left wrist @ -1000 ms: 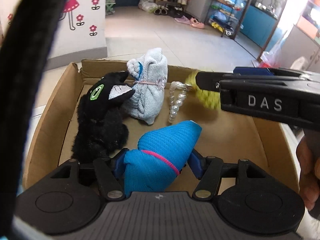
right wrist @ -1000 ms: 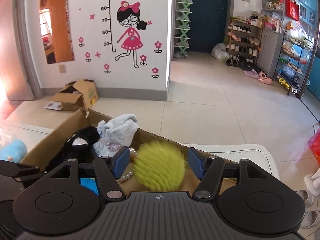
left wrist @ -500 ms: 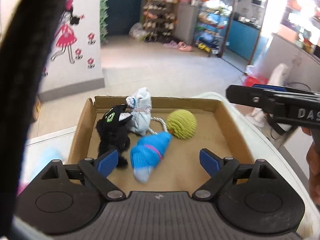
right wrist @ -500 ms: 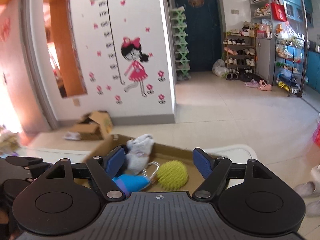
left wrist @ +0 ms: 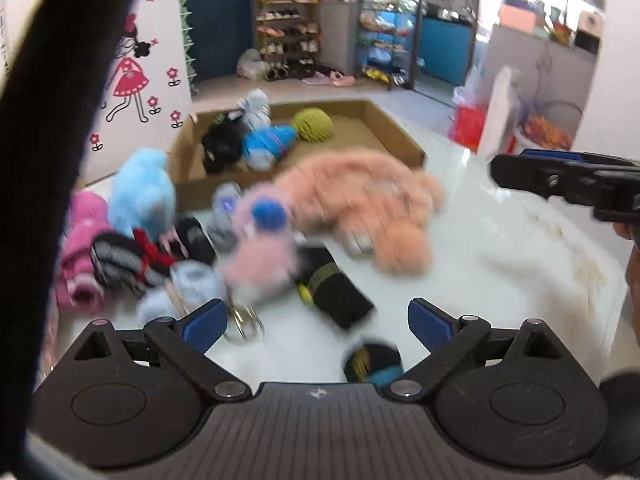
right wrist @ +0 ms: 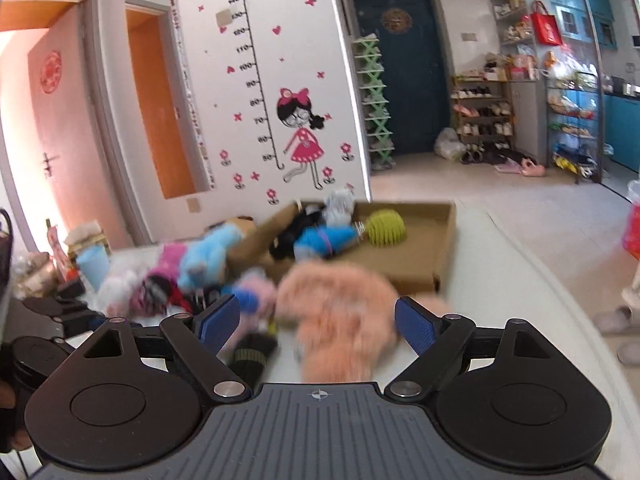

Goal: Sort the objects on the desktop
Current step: 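Return to the table and grasp the black sock with the left gripper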

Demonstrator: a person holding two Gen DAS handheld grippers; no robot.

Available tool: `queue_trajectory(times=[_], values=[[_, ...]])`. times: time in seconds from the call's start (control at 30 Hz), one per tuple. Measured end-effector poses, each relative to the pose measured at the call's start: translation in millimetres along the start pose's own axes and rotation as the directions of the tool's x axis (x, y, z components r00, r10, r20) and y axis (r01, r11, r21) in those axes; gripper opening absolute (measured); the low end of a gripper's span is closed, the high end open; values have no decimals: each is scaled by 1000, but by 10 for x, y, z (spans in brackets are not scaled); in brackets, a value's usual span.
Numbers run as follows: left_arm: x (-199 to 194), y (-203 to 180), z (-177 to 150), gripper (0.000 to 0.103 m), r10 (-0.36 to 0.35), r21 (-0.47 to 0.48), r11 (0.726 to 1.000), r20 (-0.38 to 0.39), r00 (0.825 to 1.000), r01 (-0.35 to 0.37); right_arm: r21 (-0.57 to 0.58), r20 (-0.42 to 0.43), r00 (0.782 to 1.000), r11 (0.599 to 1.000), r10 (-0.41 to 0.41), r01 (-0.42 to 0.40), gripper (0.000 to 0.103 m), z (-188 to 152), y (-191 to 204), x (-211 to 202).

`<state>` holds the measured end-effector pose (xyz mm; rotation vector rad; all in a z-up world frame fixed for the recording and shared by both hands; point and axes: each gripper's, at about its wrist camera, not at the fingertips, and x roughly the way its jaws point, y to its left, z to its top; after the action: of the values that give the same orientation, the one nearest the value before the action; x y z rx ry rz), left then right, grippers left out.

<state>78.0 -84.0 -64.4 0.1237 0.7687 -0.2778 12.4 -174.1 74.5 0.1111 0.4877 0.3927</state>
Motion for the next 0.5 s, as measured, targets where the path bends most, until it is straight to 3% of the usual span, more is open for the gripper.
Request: queue_trajectory(times=[0.2,0.5], values=[[-23,-183,-314,96,-26,21,999,-26,999,26,-5,-19,999,999,-48,48,93,-411,4,-25],[77,-223,-380,97,7,10,1000,-22,1000,-7,12,-44,998,999,-50,50,95,-557,21,6]])
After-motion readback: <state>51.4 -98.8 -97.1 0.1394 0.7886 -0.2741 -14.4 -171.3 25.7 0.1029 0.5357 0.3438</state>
